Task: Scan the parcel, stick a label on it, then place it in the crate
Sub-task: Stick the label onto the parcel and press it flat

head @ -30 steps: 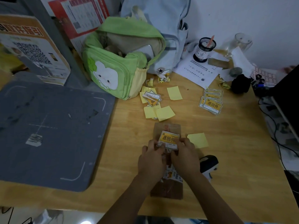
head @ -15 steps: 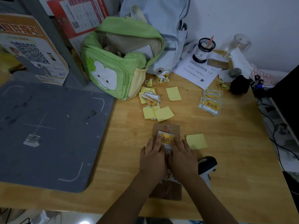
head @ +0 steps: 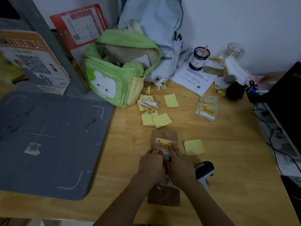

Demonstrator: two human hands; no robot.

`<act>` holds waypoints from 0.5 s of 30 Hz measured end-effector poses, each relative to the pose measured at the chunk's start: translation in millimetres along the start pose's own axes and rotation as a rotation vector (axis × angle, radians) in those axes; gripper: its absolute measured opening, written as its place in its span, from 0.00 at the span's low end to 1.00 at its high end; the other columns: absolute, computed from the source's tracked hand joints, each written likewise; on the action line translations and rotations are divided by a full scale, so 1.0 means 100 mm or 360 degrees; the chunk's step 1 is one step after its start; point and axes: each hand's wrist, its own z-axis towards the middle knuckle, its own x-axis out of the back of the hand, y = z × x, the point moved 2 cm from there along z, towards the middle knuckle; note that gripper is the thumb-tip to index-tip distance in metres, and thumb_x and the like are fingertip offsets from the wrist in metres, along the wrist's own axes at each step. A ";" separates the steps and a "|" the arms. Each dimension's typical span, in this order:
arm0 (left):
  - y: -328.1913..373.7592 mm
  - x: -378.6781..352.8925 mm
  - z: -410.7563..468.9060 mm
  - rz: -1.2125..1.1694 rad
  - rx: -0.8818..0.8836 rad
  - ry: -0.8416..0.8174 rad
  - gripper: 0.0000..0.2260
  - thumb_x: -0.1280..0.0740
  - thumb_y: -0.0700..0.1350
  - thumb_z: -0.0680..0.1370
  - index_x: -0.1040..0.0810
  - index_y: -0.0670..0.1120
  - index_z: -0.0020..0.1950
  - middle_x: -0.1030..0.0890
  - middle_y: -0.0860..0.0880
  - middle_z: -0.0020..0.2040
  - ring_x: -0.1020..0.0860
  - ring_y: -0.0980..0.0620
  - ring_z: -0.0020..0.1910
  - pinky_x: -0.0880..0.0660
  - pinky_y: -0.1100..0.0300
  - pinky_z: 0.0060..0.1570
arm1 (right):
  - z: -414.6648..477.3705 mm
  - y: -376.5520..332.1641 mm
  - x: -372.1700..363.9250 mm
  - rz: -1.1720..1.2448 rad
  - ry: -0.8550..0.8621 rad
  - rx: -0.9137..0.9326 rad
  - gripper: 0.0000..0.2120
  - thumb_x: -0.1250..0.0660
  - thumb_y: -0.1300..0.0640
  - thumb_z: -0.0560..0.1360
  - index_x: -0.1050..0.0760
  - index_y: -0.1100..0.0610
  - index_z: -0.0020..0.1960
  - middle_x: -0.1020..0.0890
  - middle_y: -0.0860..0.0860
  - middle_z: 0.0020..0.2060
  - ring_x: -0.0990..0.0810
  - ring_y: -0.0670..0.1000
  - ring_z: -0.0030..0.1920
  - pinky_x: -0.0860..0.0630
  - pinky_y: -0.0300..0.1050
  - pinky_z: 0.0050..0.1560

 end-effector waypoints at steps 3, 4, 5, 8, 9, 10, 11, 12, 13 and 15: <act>-0.08 -0.04 -0.06 -0.0591 -0.0027 0.0188 0.20 0.40 0.45 0.75 0.29 0.48 0.68 0.38 0.50 0.76 0.28 0.49 0.66 0.27 0.50 0.63 | -0.06 0.04 -0.06 0.0382 0.0016 0.0018 0.32 0.44 0.54 0.81 0.56 0.53 0.80 0.55 0.48 0.80 0.34 0.52 0.73 0.30 0.44 0.67; -0.10 -0.06 -0.08 -0.0824 -0.0015 0.0298 0.19 0.38 0.45 0.75 0.27 0.51 0.66 0.31 0.52 0.72 0.26 0.53 0.64 0.26 0.52 0.63 | -0.09 0.06 -0.11 0.0539 0.0052 -0.0003 0.34 0.42 0.54 0.81 0.57 0.52 0.80 0.55 0.48 0.80 0.36 0.51 0.74 0.31 0.43 0.67; -0.13 -0.10 -0.11 -0.1017 0.0019 0.0400 0.18 0.36 0.44 0.74 0.27 0.53 0.64 0.26 0.54 0.66 0.25 0.56 0.61 0.25 0.54 0.61 | -0.11 0.07 -0.16 0.0673 0.0094 -0.0035 0.35 0.40 0.52 0.80 0.55 0.51 0.80 0.52 0.48 0.79 0.37 0.50 0.75 0.30 0.42 0.67; -0.15 -0.16 -0.16 -0.1283 0.0214 0.0499 0.19 0.32 0.42 0.71 0.28 0.54 0.60 0.23 0.56 0.57 0.24 0.57 0.58 0.24 0.58 0.57 | -0.11 0.08 -0.24 0.1102 0.0153 -0.0166 0.29 0.34 0.53 0.77 0.40 0.55 0.74 0.29 0.50 0.69 0.26 0.47 0.66 0.27 0.29 0.54; -0.15 -0.18 -0.16 -0.1309 0.0268 0.0463 0.19 0.32 0.43 0.71 0.28 0.54 0.60 0.22 0.55 0.58 0.23 0.55 0.59 0.25 0.59 0.56 | -0.10 0.08 -0.25 0.1232 0.0118 -0.0235 0.25 0.32 0.54 0.76 0.35 0.54 0.71 0.24 0.48 0.62 0.23 0.47 0.61 0.28 0.26 0.48; -0.14 -0.20 -0.17 -0.1318 0.0322 0.0398 0.18 0.32 0.43 0.72 0.28 0.52 0.61 0.22 0.53 0.59 0.23 0.53 0.59 0.26 0.59 0.55 | -0.10 0.08 -0.25 0.1315 0.0084 -0.0289 0.23 0.31 0.55 0.75 0.33 0.53 0.68 0.22 0.48 0.57 0.20 0.47 0.58 0.27 0.25 0.43; -0.14 -0.20 -0.17 -0.1330 0.0354 0.0342 0.19 0.33 0.44 0.73 0.29 0.51 0.63 0.22 0.52 0.60 0.23 0.52 0.59 0.27 0.59 0.56 | -0.10 0.09 -0.26 0.1354 0.0048 -0.0339 0.23 0.30 0.55 0.75 0.33 0.54 0.67 0.20 0.49 0.56 0.19 0.48 0.55 0.27 0.27 0.41; -0.13 -0.20 -0.18 -0.1346 0.0376 0.0295 0.19 0.33 0.45 0.73 0.29 0.51 0.64 0.22 0.52 0.61 0.23 0.51 0.60 0.27 0.59 0.56 | -0.11 0.10 -0.26 0.1372 0.0013 -0.0373 0.24 0.30 0.55 0.74 0.32 0.55 0.67 0.19 0.51 0.58 0.19 0.49 0.54 0.25 0.31 0.43; -0.12 -0.20 -0.19 -0.1367 0.0379 0.0264 0.20 0.33 0.46 0.73 0.30 0.51 0.65 0.22 0.53 0.60 0.23 0.50 0.60 0.27 0.58 0.56 | -0.13 0.11 -0.27 0.1376 -0.0014 -0.0402 0.24 0.30 0.56 0.74 0.31 0.56 0.68 0.19 0.52 0.60 0.19 0.51 0.55 0.24 0.35 0.47; -0.10 -0.17 -0.22 -0.1395 0.0384 0.0228 0.21 0.32 0.47 0.72 0.30 0.52 0.64 0.21 0.54 0.58 0.22 0.50 0.58 0.27 0.59 0.54 | -0.16 0.13 -0.26 0.1409 -0.0053 -0.0442 0.24 0.30 0.56 0.74 0.31 0.57 0.69 0.20 0.54 0.61 0.19 0.54 0.58 0.24 0.40 0.51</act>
